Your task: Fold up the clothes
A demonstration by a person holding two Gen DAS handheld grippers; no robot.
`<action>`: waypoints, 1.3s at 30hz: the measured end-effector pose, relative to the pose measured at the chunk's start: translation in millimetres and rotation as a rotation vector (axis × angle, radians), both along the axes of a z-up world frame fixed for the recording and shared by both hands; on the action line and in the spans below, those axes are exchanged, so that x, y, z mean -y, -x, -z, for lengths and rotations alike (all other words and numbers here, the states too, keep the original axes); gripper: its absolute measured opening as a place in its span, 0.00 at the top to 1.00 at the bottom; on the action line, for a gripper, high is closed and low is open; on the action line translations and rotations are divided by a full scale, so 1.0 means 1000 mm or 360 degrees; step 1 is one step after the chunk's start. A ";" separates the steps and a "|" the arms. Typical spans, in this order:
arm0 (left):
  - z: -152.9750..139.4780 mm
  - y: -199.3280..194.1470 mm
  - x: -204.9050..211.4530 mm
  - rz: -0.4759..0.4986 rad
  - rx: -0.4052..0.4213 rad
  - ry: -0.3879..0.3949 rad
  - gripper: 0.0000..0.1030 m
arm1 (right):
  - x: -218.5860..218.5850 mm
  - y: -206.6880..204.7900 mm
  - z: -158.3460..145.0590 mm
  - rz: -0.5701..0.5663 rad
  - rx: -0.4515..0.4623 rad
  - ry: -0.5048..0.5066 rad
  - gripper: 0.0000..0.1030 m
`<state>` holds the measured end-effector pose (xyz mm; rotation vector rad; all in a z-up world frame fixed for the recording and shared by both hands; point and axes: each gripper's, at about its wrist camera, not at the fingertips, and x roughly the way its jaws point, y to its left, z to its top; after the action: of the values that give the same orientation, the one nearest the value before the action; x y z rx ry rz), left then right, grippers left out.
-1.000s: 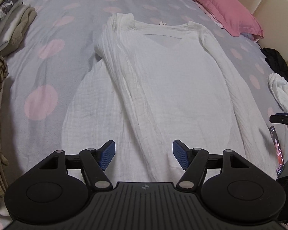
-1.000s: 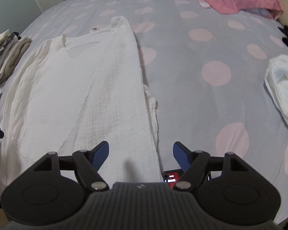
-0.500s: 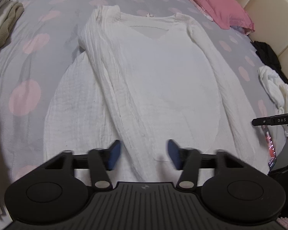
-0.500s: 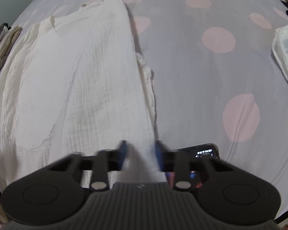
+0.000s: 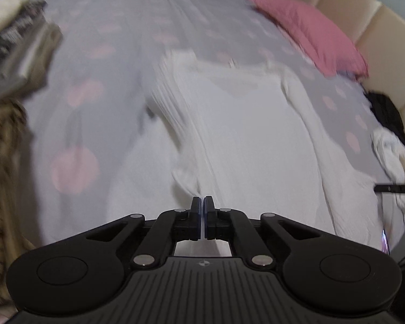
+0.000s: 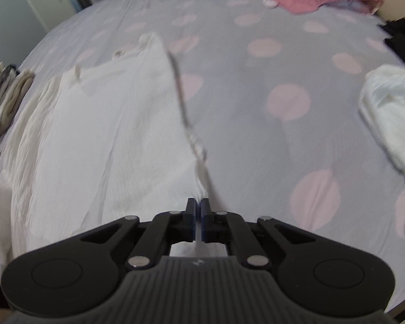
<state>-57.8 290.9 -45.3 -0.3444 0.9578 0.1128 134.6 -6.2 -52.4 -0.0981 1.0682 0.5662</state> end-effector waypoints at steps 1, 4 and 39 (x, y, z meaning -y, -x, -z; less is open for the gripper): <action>-0.008 -0.001 -0.007 -0.0026 0.0024 -0.0011 1.00 | 0.003 -0.003 -0.005 0.0014 0.0019 -0.0004 0.97; -0.028 -0.008 -0.034 -0.0109 0.0053 -0.0063 1.00 | 0.007 -0.015 -0.018 0.0044 0.0067 0.0004 0.97; 0.033 -0.070 -0.121 0.0051 -0.0257 -0.0033 0.50 | 0.005 -0.227 0.009 0.0362 0.0275 0.0634 0.73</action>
<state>12.4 412.3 -77.9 -0.3038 1.1207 0.1229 361.3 -11.3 -61.5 -0.3633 0.9952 0.1316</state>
